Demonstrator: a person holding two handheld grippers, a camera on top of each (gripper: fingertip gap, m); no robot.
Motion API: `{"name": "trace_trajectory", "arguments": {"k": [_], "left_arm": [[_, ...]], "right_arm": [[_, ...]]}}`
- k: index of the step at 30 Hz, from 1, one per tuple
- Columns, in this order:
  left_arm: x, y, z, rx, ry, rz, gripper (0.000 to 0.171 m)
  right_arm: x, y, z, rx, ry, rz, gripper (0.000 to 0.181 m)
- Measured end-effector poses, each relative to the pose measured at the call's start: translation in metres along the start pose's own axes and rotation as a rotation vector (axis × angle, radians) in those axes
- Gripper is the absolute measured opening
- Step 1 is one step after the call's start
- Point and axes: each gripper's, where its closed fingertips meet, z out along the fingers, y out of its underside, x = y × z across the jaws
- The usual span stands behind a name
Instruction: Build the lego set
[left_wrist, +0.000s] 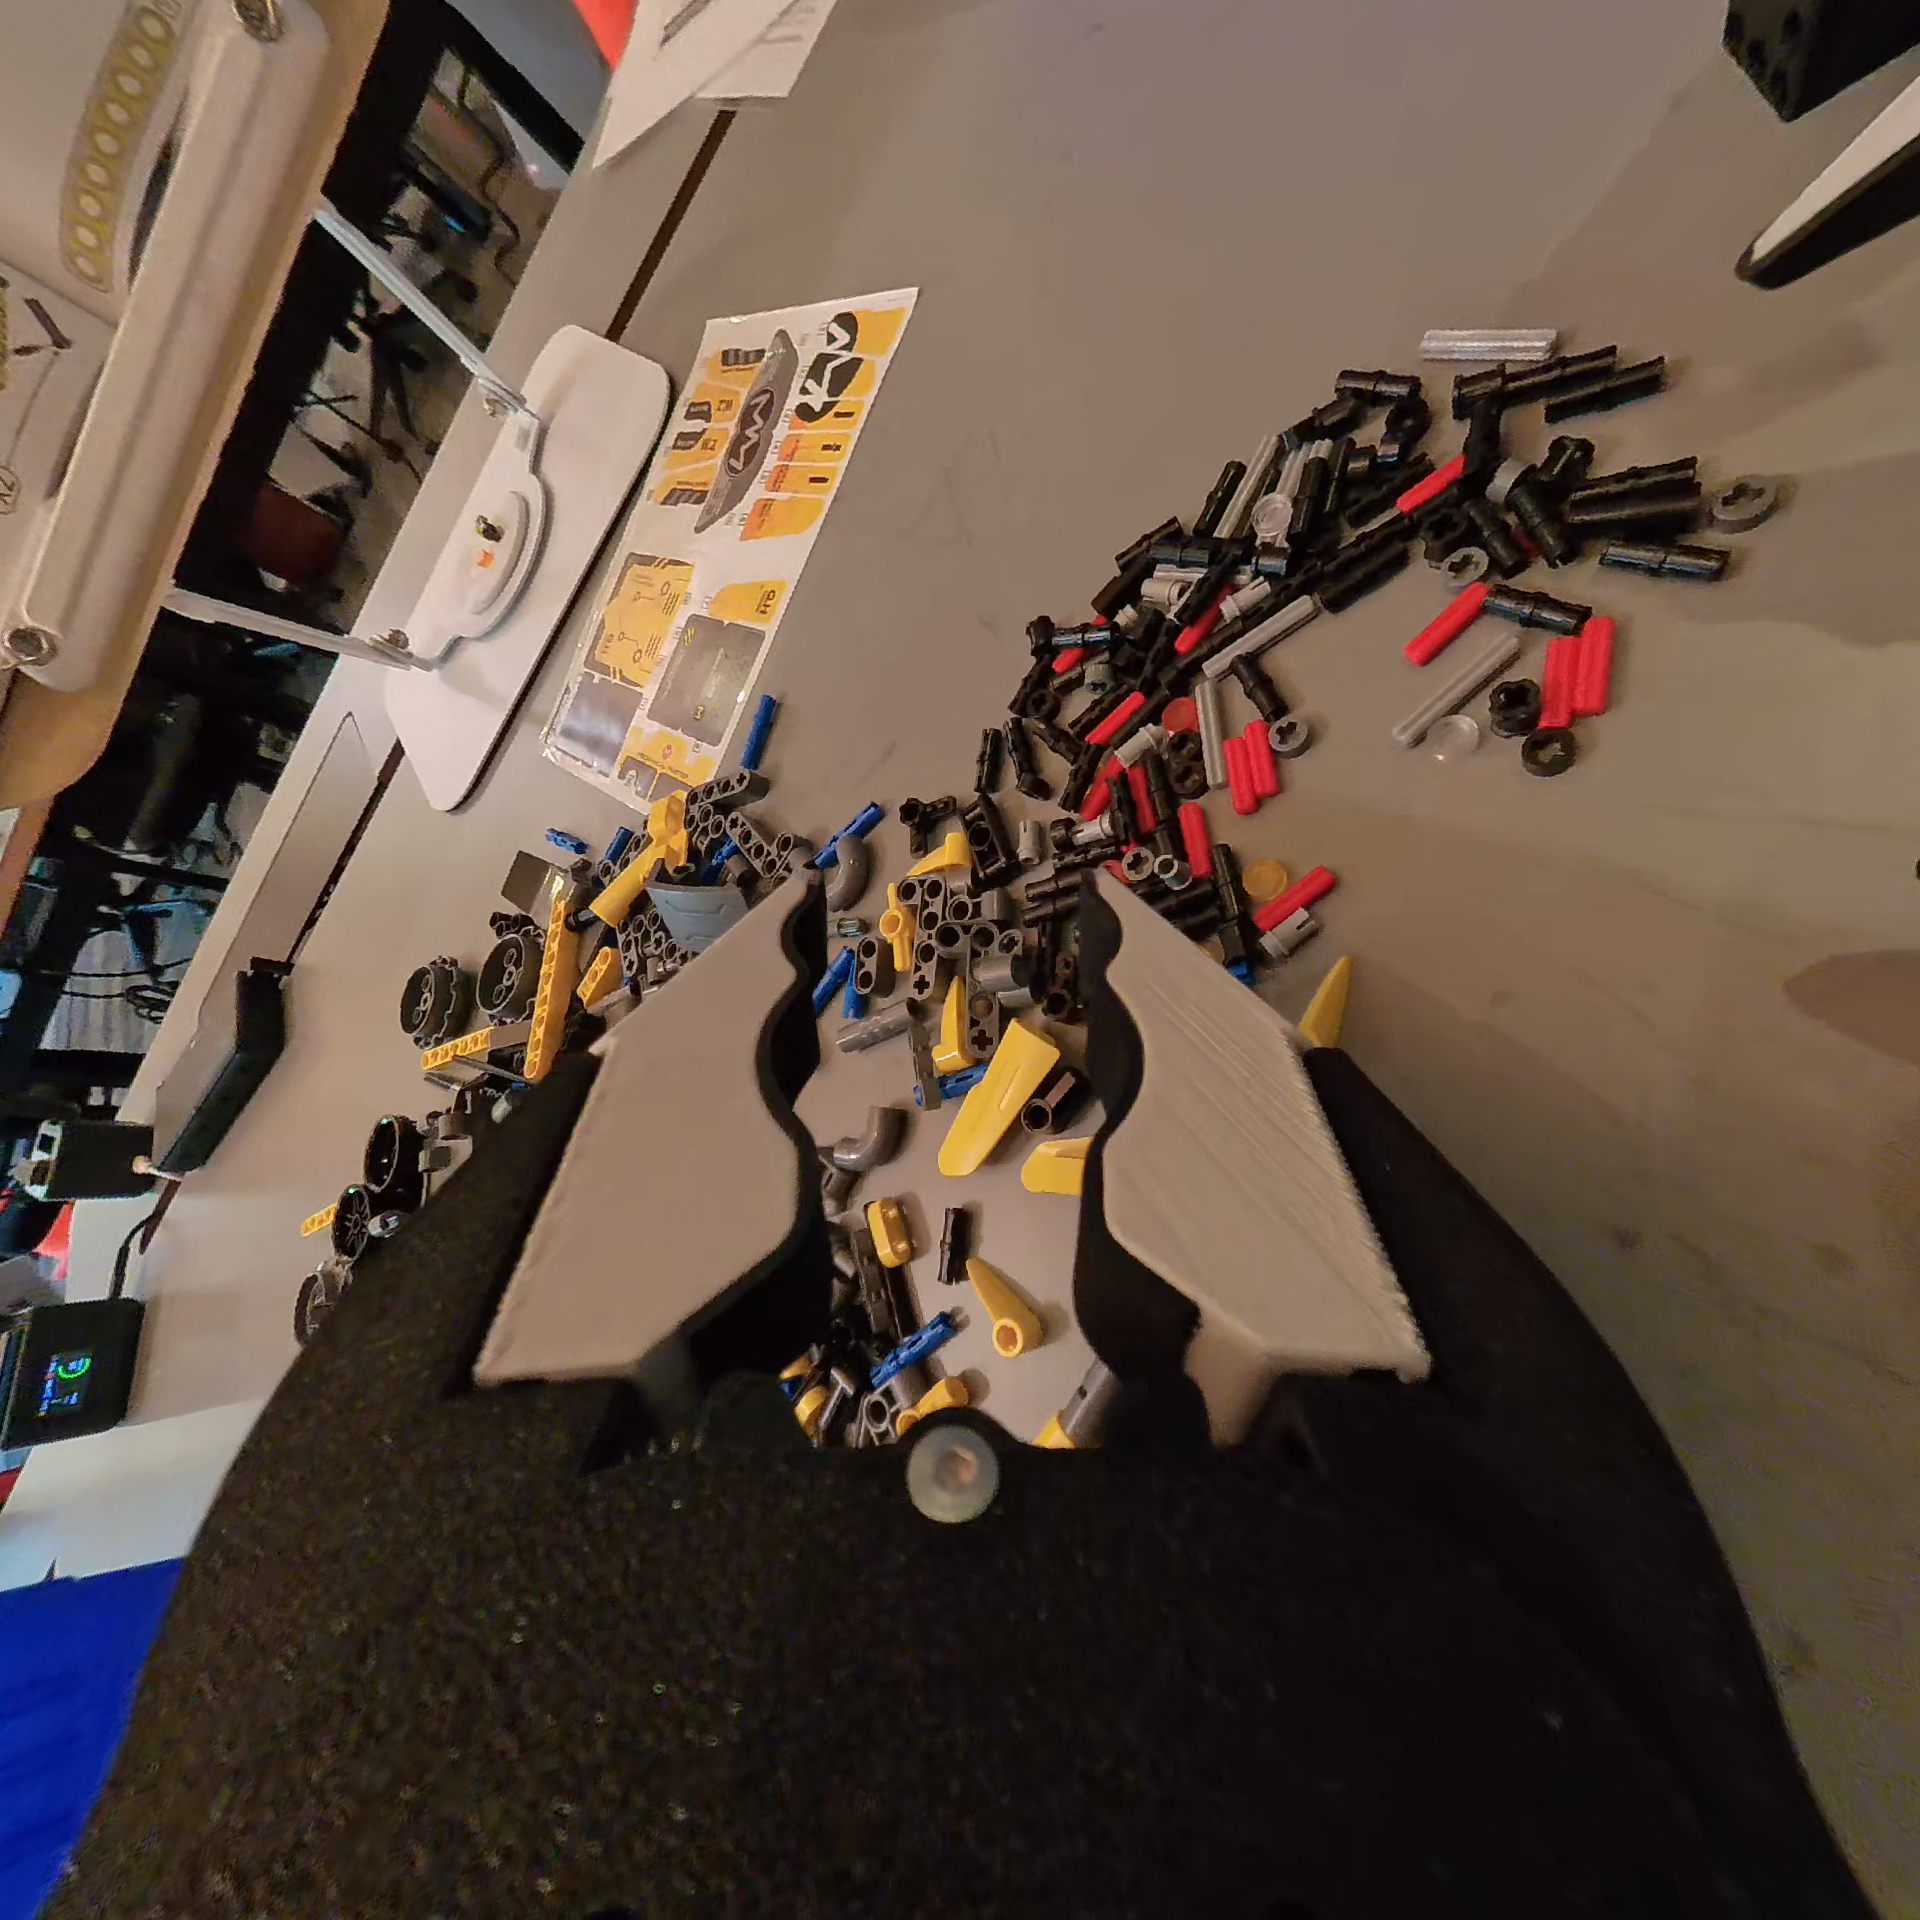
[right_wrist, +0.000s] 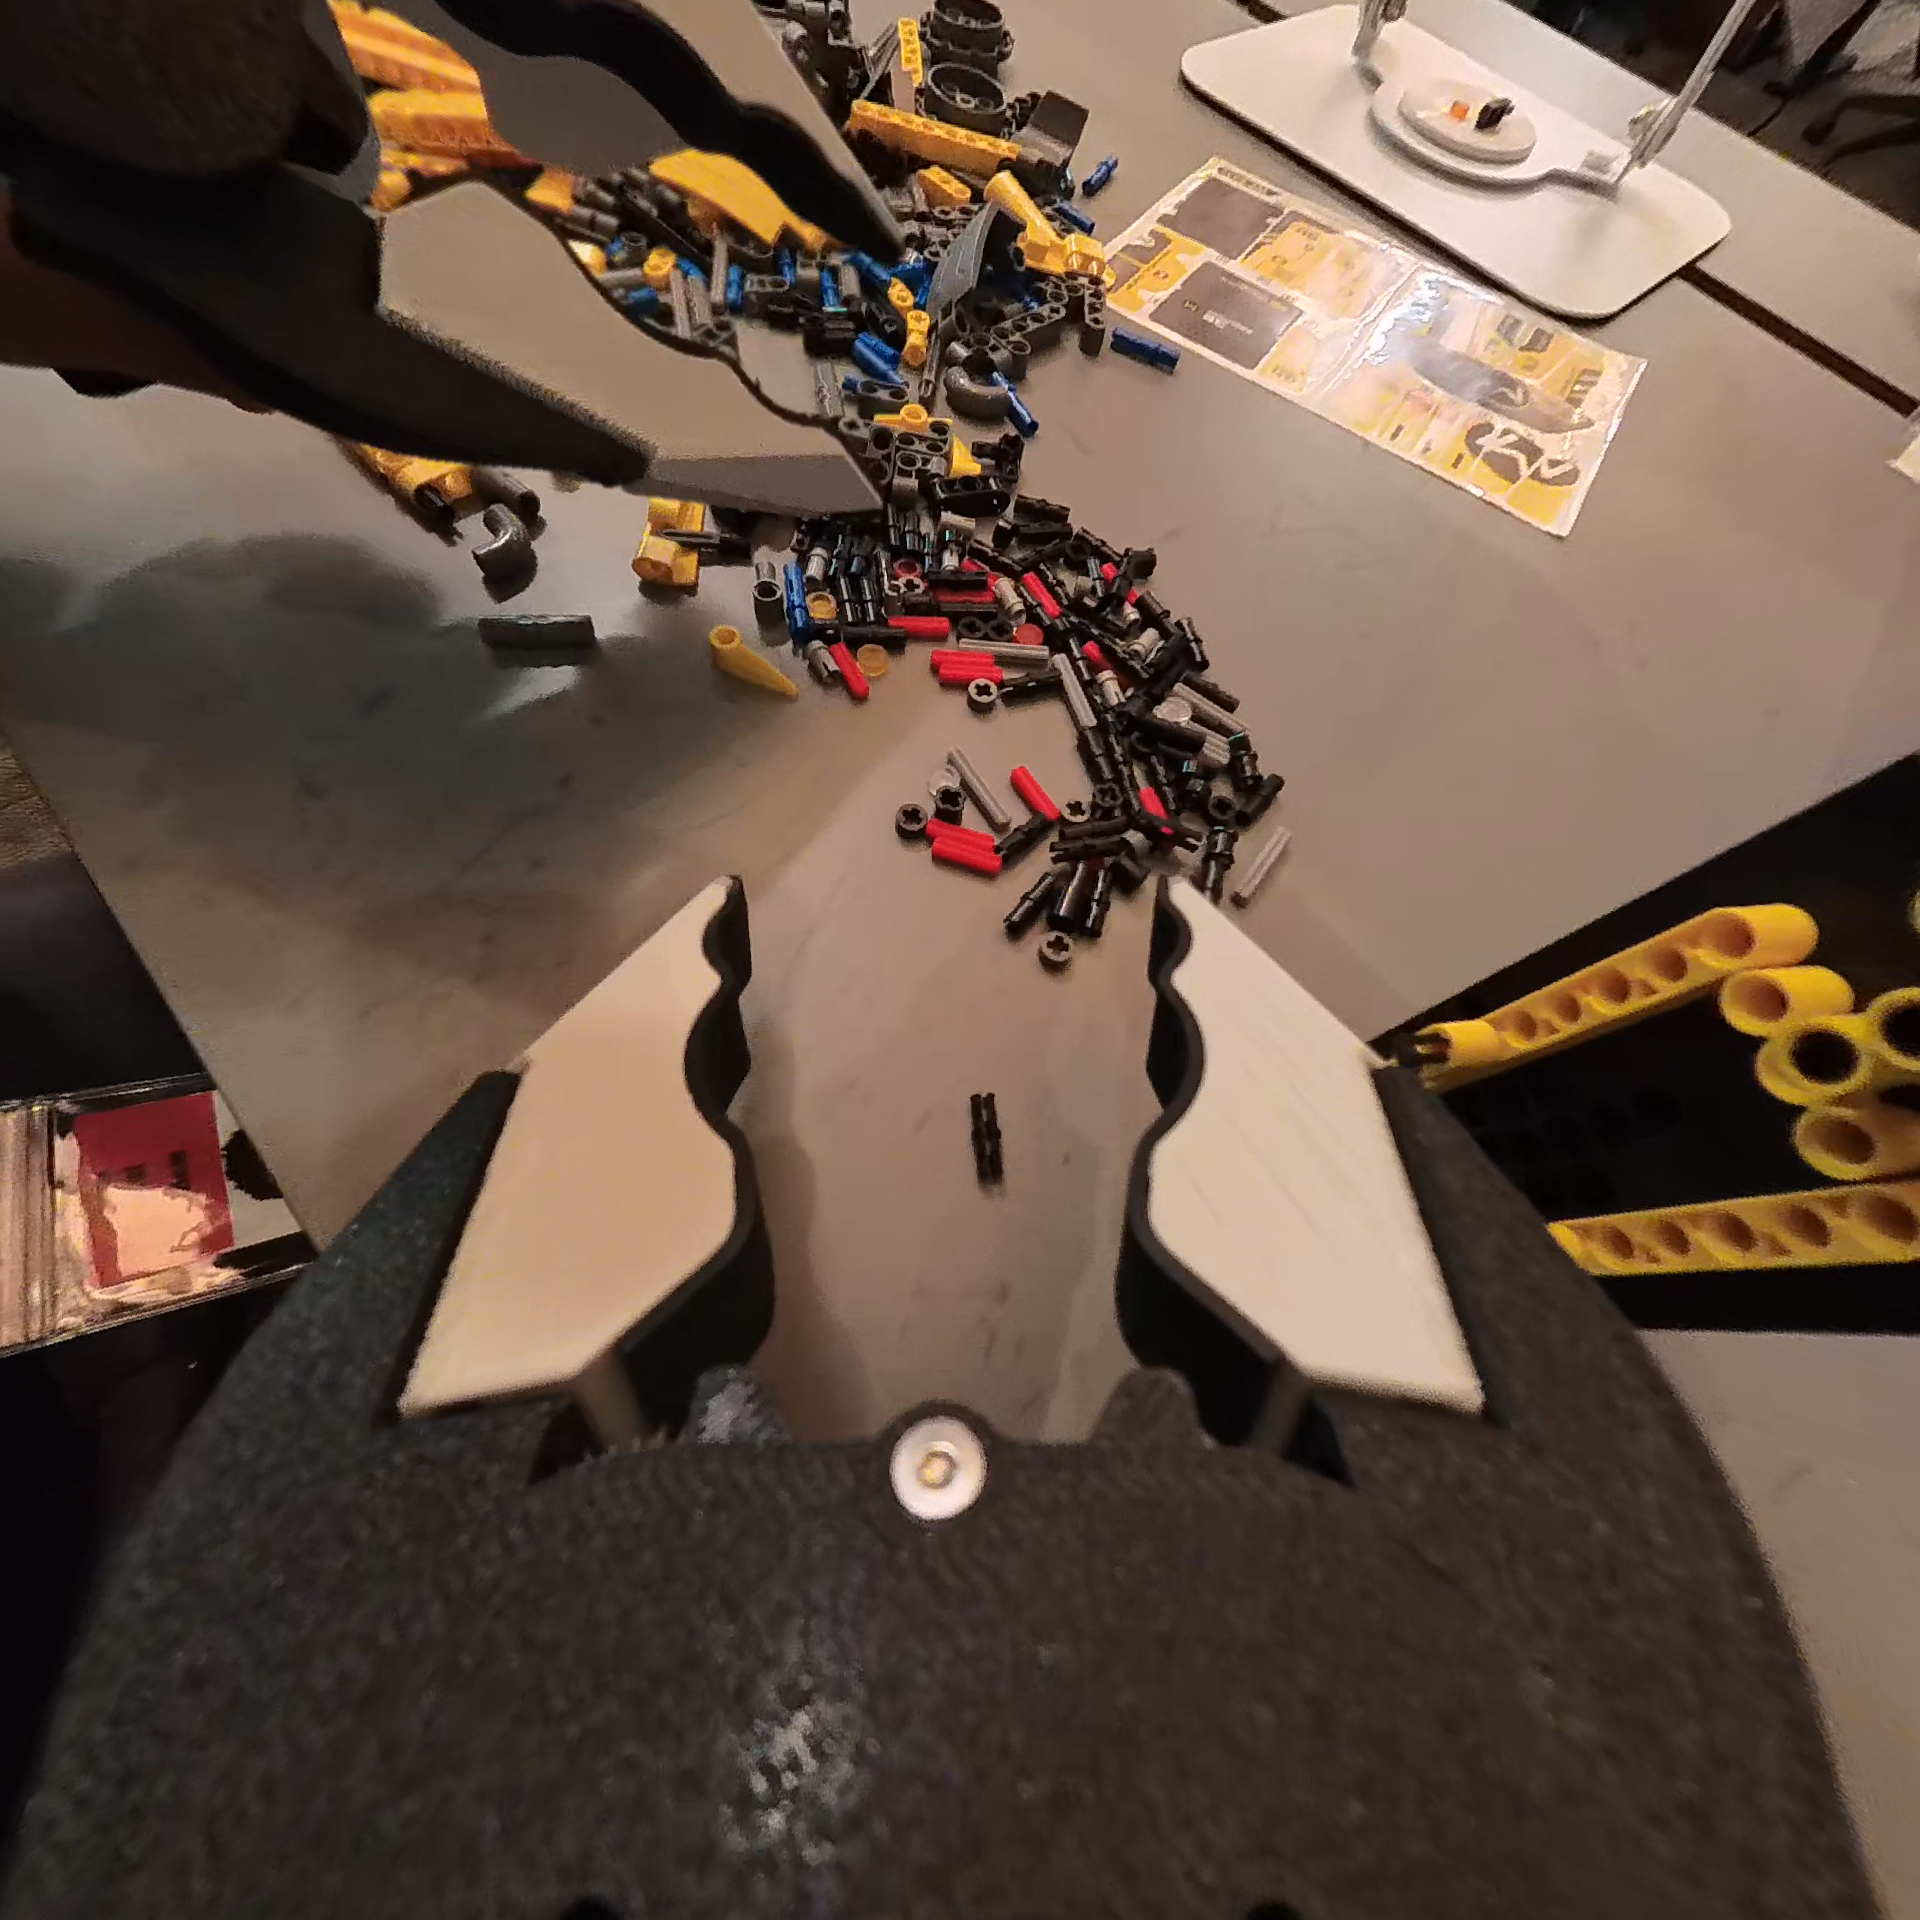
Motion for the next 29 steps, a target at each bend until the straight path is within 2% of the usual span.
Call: {"name": "trace_trajectory", "arguments": {"k": [3,6,9,13,20,24,29], "left_arm": [[0.004,-0.002,0.001,0.013,0.031,-0.024,0.048],[0.014,-0.01,-0.002,0.065,0.122,-0.093,0.048],[0.029,-0.027,-0.011,0.177,0.269,-0.183,0.048],[0.038,-0.045,-0.02,0.311,0.39,-0.275,0.048],[0.047,-0.031,-0.01,0.262,0.489,-0.358,0.047],[0.05,-0.031,-0.009,0.252,0.5,-0.342,0.046],[0.064,-0.024,-0.001,0.163,0.537,-0.292,0.046]], "right_arm": [[0.0,-0.001,-0.001,0.01,-0.015,0.021,0.078],[0.002,-0.004,-0.003,0.035,-0.028,0.045,0.077],[0.003,-0.006,-0.005,0.048,-0.042,0.071,0.077],[0.005,-0.004,-0.003,0.032,-0.035,0.081,0.076],[0.003,-0.001,-0.001,0.013,-0.033,0.069,0.07],[0.002,-0.005,-0.004,0.04,-0.061,0.089,0.07],[0.001,-0.008,-0.007,0.069,-0.114,0.131,0.069]]}}
